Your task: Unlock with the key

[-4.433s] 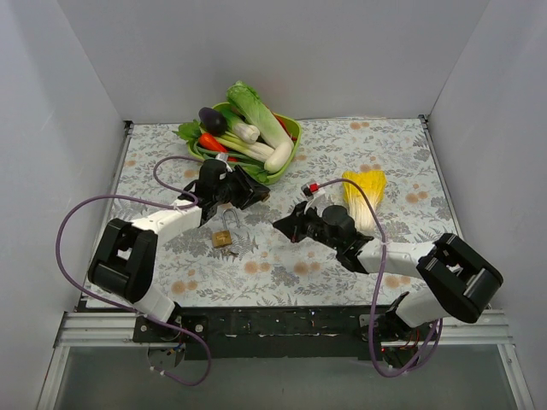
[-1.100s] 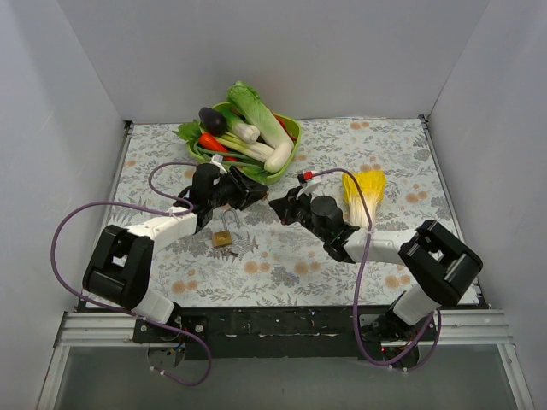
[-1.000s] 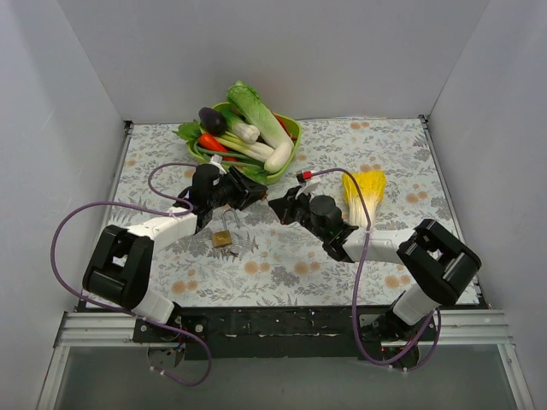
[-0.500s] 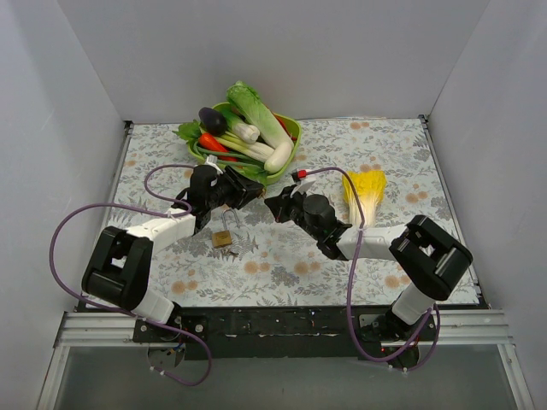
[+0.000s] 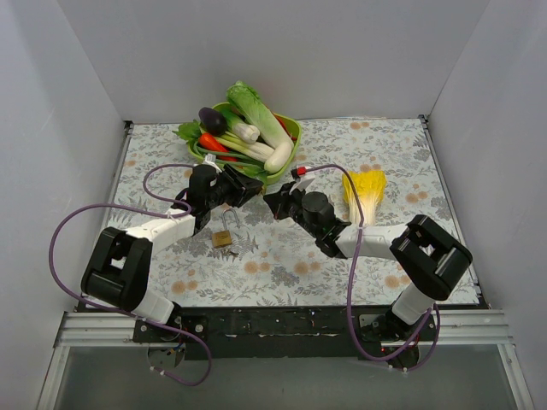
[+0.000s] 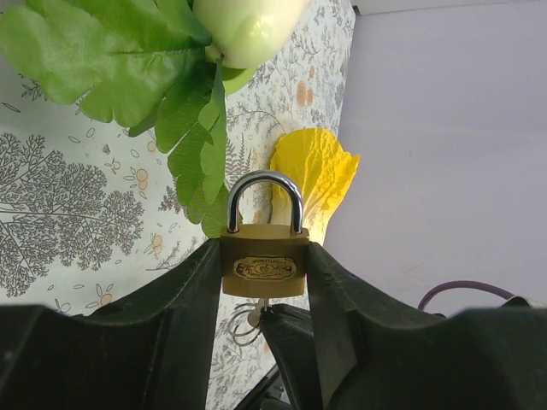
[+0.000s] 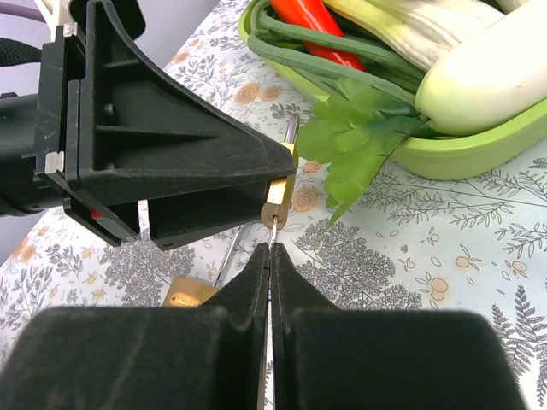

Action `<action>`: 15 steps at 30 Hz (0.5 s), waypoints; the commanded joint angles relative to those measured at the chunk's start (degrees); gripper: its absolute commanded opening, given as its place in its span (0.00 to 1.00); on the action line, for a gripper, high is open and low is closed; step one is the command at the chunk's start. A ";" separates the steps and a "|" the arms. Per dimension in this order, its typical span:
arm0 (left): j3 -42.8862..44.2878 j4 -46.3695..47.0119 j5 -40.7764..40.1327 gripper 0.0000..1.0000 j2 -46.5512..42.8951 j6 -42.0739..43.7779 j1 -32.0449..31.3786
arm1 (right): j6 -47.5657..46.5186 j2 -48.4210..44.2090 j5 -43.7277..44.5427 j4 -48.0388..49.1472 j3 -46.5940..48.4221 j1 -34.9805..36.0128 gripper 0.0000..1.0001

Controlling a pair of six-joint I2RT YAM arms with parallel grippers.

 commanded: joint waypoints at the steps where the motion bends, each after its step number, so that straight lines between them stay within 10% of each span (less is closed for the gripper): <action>1: -0.66 -0.21 5.97 0.00 -3.75 0.61 -3.07 | -0.55 -0.13 2.03 3.95 4.93 0.03 0.01; 15: -0.57 -0.56 5.18 0.00 -4.28 1.58 -4.39 | -0.64 -0.57 2.99 2.71 5.28 -0.67 0.01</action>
